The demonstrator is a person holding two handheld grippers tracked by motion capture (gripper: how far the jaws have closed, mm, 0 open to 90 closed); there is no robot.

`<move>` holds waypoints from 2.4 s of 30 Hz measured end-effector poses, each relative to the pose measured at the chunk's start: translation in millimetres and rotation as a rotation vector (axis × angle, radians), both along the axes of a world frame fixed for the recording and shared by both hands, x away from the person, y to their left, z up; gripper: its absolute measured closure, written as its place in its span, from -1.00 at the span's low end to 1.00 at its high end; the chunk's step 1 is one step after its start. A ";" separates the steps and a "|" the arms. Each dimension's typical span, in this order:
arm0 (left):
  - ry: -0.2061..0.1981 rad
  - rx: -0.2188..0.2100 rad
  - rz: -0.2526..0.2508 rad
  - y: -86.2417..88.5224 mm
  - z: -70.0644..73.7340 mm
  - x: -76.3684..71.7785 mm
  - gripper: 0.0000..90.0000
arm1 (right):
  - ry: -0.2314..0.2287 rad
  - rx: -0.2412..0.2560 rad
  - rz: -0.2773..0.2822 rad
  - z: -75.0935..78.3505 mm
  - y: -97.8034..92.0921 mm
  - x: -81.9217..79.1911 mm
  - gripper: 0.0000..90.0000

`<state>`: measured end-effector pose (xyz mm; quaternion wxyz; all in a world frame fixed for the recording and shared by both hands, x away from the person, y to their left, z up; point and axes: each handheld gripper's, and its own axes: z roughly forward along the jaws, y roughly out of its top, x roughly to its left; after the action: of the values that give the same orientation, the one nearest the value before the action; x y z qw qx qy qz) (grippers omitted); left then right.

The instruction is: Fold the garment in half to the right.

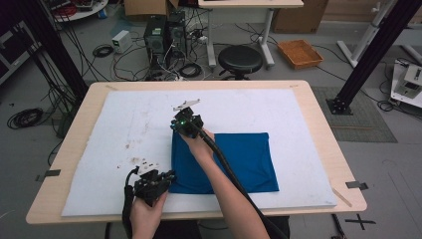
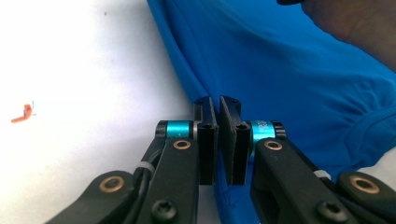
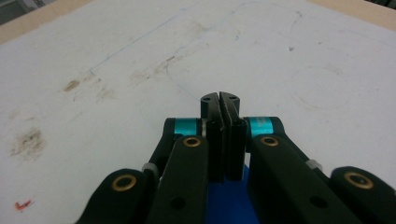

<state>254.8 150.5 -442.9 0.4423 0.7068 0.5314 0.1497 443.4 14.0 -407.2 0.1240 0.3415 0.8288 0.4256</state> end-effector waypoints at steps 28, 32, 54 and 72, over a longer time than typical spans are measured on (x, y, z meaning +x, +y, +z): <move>-0.092 -0.090 -0.274 -130.3 39.5 17.4 0.92 | -0.039 0.041 -0.057 49.4 -139.9 -4.3 0.99; -0.087 -0.095 -0.310 -155.8 36.5 23.0 0.92 | -0.034 0.044 -0.091 47.9 -167.7 -3.9 0.99; 0.007 -0.120 -0.399 -241.7 12.8 40.2 0.94 | 0.021 -0.009 -0.263 17.9 -268.1 -2.9 0.99; -0.106 -0.158 -0.455 -226.3 28.5 37.1 0.09 | -0.032 -0.065 -0.357 20.1 -279.4 -24.2 0.42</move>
<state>291.9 -75.7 -414.3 0.5458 0.7626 0.3446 0.0412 419.2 -265.4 -387.2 0.2217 0.4721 0.7663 0.3752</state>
